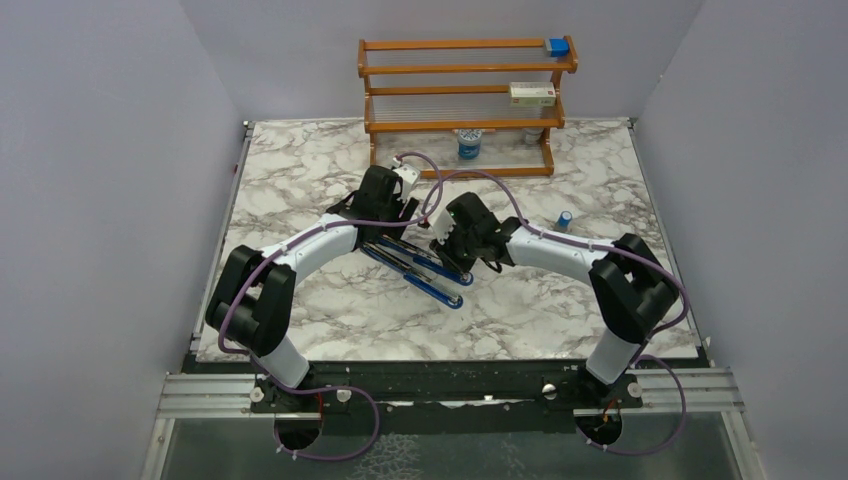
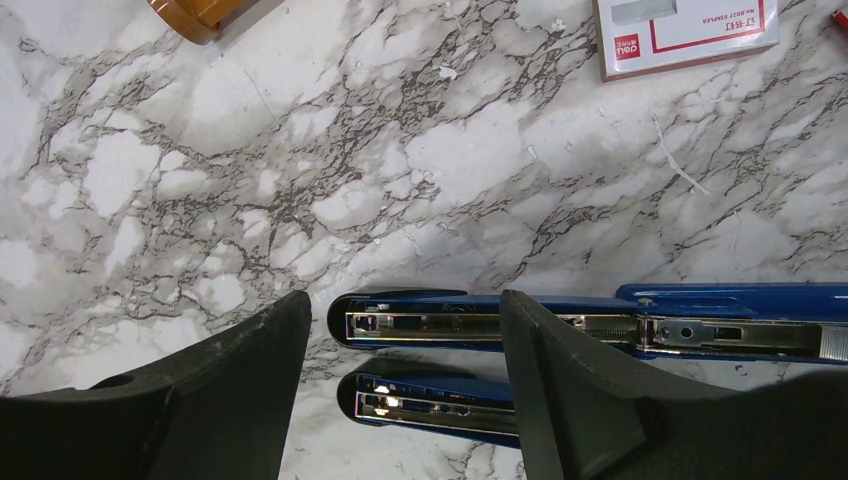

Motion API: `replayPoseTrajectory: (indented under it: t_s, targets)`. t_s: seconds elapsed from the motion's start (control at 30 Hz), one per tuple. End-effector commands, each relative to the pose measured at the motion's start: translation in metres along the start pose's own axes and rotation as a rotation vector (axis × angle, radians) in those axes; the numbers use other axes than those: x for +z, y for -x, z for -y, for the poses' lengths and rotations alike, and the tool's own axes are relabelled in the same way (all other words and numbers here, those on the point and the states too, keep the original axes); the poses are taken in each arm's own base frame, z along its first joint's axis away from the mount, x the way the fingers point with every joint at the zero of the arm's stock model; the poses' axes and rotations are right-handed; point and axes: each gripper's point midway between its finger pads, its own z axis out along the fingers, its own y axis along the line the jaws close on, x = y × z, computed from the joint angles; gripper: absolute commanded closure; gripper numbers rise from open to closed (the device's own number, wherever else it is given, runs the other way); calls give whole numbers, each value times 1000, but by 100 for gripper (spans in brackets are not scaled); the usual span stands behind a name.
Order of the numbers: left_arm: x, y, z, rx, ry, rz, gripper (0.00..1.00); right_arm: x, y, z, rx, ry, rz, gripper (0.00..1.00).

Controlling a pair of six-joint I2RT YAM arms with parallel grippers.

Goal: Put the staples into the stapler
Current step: Install the staple into the stapler.

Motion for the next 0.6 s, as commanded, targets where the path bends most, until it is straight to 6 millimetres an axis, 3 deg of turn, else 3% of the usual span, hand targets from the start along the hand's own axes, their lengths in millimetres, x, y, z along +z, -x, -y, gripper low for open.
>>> replayPoseTrajectory:
  t_s: [0.0, 0.57]
  targets:
    - [0, -3, -2, 9, 20, -1, 27, -5, 4, -7, 0, 15, 34, 69]
    - [0, -2, -3, 9, 23, 1, 27, -14, 16, -6, 15, -7, 100, 66]
